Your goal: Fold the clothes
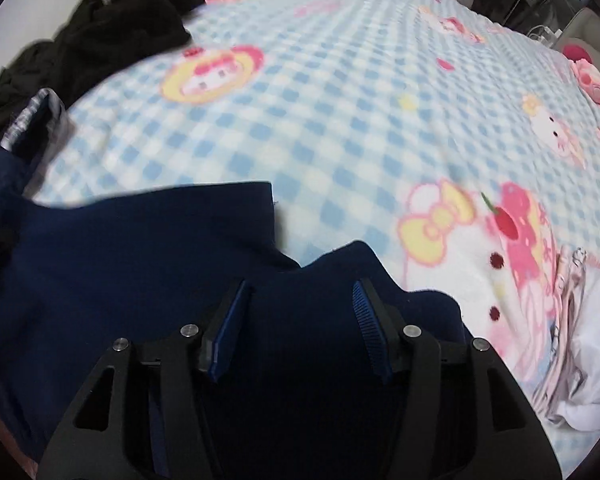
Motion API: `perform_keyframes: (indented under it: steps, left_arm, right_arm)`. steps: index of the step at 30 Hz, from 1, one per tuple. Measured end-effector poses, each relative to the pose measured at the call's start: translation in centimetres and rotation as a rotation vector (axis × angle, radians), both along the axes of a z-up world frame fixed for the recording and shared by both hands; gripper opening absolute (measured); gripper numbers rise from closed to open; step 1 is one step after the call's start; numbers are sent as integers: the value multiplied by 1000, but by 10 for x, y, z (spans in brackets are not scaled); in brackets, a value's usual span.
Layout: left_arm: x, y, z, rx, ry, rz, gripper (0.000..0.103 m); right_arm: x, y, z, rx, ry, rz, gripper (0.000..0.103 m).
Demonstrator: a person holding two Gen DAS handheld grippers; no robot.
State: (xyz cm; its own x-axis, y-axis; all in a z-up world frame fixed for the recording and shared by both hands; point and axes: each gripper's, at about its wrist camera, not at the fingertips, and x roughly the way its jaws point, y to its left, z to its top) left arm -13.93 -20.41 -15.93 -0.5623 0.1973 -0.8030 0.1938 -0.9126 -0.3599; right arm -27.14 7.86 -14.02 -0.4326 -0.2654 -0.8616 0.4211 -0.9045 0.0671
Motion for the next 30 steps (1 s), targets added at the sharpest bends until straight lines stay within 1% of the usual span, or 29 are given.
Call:
perform_keyframes:
  steps: [2, 4, 5, 6, 7, 8, 9, 10, 11, 12, 13, 17, 18, 19, 20, 21, 22, 23, 24, 25, 27, 28, 29, 30]
  left_arm:
    - [-1, -9, 0, 50, 28, 11, 21]
    - [-8, -14, -3, 68, 31, 26, 30]
    - [-14, -14, -8, 80, -1, 17, 33]
    - [-21, -14, -13, 92, -36, 5, 31]
    - [-25, -11, -17, 94, -56, -2, 23]
    - [-26, -8, -11, 79, -35, -16, 15]
    - [-25, -5, -4, 64, -9, -31, 9]
    - [-25, -1, 3, 48, 17, -45, 9]
    - [-25, 2, 10, 32, 43, -60, 8]
    - [-26, 2, 17, 12, 62, -61, 8]
    - [-28, 3, 25, -8, 80, -62, 8]
    - [-53, -2, 14, -63, 19, -32, 9]
    - [-59, -4, 11, -77, 3, -24, 13]
    - [-63, -2, 5, -91, -37, -31, 16]
    - [-66, -1, -2, -106, -80, -40, 17]
    - [-70, 0, -9, -121, -123, -50, 17]
    - [-63, 2, -1, -138, -106, -48, 19]
    - [-55, 4, 8, -155, -82, -46, 20]
    - [-44, 7, 19, -177, -46, -38, 20]
    - [-27, 10, 35, -193, 13, -38, 20]
    - [0, 21, 54, -179, 89, -87, 20]
    - [11, 29, 59, -165, 110, -129, 20]
    - [21, 38, 64, -150, 129, -172, 20]
    - [31, 47, 65, -125, 139, -210, 20]
  right_arm:
    - [-2, -2, 1, 6, 18, 7, 57]
    - [-4, -3, 1, 12, 36, 14, 70]
    - [-12, -5, -4, 11, 19, 26, 80]
    - [-24, -8, -17, 18, -35, 56, 79]
    - [-31, -8, -32, 30, -88, 71, 76]
    - [-35, -13, -42, 37, -115, 77, 54]
    - [-38, -17, -51, 43, -139, 82, 37]
    - [-35, -19, -47, 47, -111, 88, 28]
    - [-31, -20, -42, 52, -78, 94, 7]
    - [-29, -18, -34, 48, -42, 90, 6]
    - [-27, -17, -26, 44, -6, 85, 5]
    - [-40, -10, -11, -29, 55, 25, 5]
    - [-44, -10, -8, -45, 71, 8, 5]
    - [-52, -14, -17, -41, 56, -7, 5]
    - [-58, -15, -30, -20, 21, -19, 7]
    - [-64, -17, -43, 3, -15, -31, 15]
    - [-67, -16, -52, 14, -47, -45, 17]
    - [-64, -12, -44, -12, -24, -62, 17]
    - [-60, -8, -36, -41, 3, -79, 21]
    - [-53, -3, -22, -66, 39, -88, 24]
    - [-36, 8, 7, -95, 101, -99, 36]
    - [-25, 13, 23, -99, 127, -102, 36]
    - [-10, 16, 37, -74, 136, -86, 36]
    - [2, 18, 45, -55, 140, -70, 36]
